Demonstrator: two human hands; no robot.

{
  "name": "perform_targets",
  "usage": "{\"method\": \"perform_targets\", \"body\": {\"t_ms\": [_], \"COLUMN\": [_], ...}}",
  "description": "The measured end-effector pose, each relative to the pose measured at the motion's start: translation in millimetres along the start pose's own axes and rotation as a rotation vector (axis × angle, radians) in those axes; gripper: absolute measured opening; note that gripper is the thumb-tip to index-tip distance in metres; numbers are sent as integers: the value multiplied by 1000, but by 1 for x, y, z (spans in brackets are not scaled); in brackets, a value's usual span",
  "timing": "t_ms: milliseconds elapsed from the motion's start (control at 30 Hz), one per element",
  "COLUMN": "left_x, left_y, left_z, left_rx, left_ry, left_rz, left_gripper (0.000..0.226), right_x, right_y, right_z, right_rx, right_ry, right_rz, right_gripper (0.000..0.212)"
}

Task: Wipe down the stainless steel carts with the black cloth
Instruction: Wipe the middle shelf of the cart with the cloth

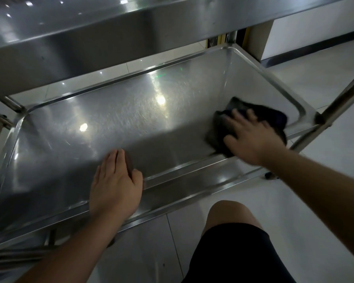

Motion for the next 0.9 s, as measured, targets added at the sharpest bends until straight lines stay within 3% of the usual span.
{"method": "perform_targets", "body": {"t_ms": [100, 200, 433, 533, 767, 900], "left_x": [1, 1, -2, -2, 0, 1], "left_y": [0, 0, 3, 3, 3, 2], "left_z": [2, 3, 2, 2, 3, 1], "left_rx": [2, 8, 18, 17, 15, 18], "left_ry": [-1, -3, -3, 3, 12, 14], "left_rz": [3, 8, -3, -6, -23, -45], "left_gripper": [70, 70, 71, 73, 74, 72], "right_x": [15, 12, -15, -30, -49, -47], "right_y": [30, 32, -32, -67, -151, -157], "right_z": [30, 15, -104, -127, -115, -61], "right_rx": [-203, -212, 261, 308, 233, 36], "right_ry": [4, 29, 12, -26, -47, -21], "right_rz": [-13, -31, -83, -114, -89, -4], "right_gripper": [72, 73, 71, 77, 80, 75]}}
Point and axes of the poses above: each hand's wrist, its own y-axis away from the middle knuckle, its own x-axis out of the palm, z = x × y, the point moved 2 cm from there along -y, towards the middle knuckle, and after that the axes turned 5 degrees about -x, right-handed, at the moved point
